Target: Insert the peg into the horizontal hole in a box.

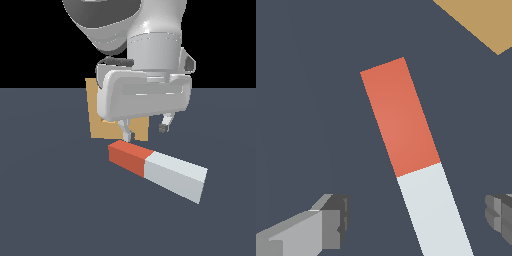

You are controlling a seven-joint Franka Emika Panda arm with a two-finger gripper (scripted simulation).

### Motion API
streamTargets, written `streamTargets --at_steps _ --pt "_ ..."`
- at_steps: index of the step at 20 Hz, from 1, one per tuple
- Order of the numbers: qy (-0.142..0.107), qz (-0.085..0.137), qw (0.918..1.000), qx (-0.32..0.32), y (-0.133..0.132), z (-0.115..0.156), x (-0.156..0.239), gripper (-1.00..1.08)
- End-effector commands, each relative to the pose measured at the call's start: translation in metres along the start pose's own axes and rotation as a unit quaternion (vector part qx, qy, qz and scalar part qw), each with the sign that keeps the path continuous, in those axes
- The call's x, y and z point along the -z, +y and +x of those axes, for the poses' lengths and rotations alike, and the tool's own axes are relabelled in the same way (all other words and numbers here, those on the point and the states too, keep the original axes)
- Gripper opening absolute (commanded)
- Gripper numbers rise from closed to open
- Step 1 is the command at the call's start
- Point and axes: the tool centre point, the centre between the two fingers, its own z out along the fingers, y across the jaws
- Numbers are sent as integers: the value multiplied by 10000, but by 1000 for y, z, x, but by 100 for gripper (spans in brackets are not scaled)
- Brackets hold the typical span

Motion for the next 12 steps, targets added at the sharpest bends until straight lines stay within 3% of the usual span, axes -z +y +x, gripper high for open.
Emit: streamTargets --at_steps 1,12 --pt "-7 -9 9995 326 4 -9 -7 100" --pt "-33 -35 9903 1390 24 -37 -29 100"
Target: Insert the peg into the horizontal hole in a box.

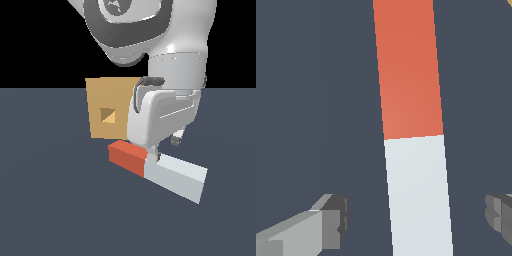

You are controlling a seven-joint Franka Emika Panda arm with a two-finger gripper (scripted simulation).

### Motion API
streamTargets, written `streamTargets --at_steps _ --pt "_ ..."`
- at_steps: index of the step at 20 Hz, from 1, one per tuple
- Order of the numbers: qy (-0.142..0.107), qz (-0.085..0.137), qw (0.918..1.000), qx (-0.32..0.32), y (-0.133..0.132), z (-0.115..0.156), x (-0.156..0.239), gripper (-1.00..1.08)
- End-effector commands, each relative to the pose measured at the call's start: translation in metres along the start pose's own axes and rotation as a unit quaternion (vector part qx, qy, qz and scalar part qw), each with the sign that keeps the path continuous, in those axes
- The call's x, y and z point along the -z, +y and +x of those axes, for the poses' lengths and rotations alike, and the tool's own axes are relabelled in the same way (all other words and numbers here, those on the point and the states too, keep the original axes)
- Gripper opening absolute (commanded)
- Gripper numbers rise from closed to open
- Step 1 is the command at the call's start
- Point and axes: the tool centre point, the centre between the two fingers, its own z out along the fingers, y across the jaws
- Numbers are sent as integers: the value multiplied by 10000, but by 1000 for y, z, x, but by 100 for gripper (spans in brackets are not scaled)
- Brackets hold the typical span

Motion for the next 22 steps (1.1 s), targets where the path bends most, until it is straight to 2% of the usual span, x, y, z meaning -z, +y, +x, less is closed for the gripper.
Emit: streamTargets --at_steps 1,13,22 --pt "-6 -6 9998 179 3 -5 -3 100" --pt "-9 -9 9993 380 7 -10 -11 100" --pt "-11 -9 9992 403 7 -9 -53 100"
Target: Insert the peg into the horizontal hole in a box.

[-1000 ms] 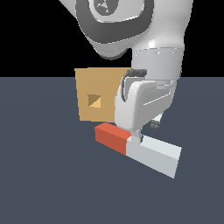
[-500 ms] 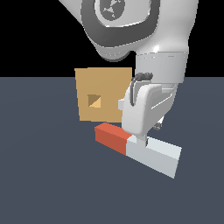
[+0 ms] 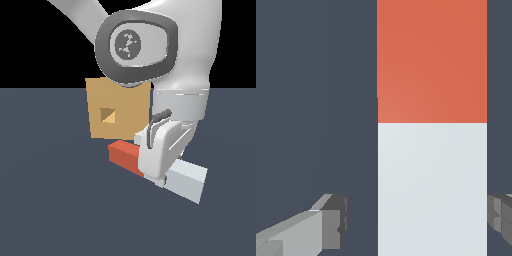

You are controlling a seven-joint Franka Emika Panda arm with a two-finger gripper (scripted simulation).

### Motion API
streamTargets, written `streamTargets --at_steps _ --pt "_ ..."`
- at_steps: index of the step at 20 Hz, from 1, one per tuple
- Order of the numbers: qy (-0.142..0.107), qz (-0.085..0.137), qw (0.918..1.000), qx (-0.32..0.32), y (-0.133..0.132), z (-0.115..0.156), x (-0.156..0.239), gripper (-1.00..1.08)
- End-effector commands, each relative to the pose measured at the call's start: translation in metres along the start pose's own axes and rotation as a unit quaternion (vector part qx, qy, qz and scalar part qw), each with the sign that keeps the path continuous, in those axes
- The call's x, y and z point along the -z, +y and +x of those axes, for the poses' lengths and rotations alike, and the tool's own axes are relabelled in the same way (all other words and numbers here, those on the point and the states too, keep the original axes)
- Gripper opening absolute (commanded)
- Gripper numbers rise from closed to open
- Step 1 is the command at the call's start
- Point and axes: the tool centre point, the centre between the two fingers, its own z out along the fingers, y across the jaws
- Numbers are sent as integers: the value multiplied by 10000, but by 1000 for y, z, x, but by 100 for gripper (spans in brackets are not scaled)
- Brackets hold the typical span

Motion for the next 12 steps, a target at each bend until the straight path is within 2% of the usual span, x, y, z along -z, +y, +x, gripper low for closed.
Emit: streamTargets --at_steps 1,6,7,12 --pt "-4 -2 10000 4 0 0 -9 100" --pt "-4 -3 10000 4 1 -1 -12 100" --pt "-4 -3 10000 4 1 -1 -12 -100" --pt "-4 -3 10000 4 1 -1 -12 -100"
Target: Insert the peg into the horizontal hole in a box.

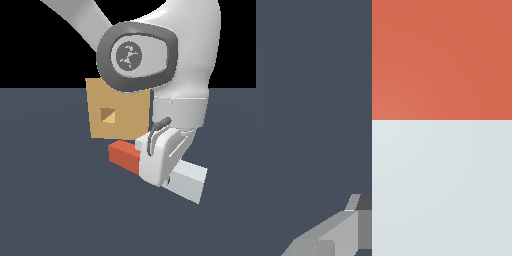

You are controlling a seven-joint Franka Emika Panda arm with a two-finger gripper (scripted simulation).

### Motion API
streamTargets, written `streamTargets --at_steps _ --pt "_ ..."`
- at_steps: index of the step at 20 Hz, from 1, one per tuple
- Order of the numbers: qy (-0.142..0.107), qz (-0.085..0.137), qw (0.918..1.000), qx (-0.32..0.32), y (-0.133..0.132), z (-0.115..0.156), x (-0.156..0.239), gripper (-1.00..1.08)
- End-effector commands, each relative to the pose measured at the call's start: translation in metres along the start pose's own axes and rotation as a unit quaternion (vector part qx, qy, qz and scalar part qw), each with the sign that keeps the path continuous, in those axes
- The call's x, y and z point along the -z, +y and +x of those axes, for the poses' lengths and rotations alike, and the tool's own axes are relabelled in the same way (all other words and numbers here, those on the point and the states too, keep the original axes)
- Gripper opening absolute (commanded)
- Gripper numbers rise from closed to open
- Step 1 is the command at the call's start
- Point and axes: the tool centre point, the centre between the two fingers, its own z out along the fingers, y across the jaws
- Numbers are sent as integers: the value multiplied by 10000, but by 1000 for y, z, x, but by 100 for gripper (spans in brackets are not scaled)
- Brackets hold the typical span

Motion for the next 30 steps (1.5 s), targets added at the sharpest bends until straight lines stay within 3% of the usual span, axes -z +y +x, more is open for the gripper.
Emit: streamTargets --at_steps 1,11,20,25,30 --pt "-6 -2 10000 -1 0 -1 0 -100" --pt "-1 0 9999 -101 -3 3 1 -100" --pt "-2 -1 9978 -656 -20 18 9 -100" --pt "-2 -2 9927 -1203 -34 35 16 -100" --pt "-3 -3 9825 -1865 -49 58 25 -100"
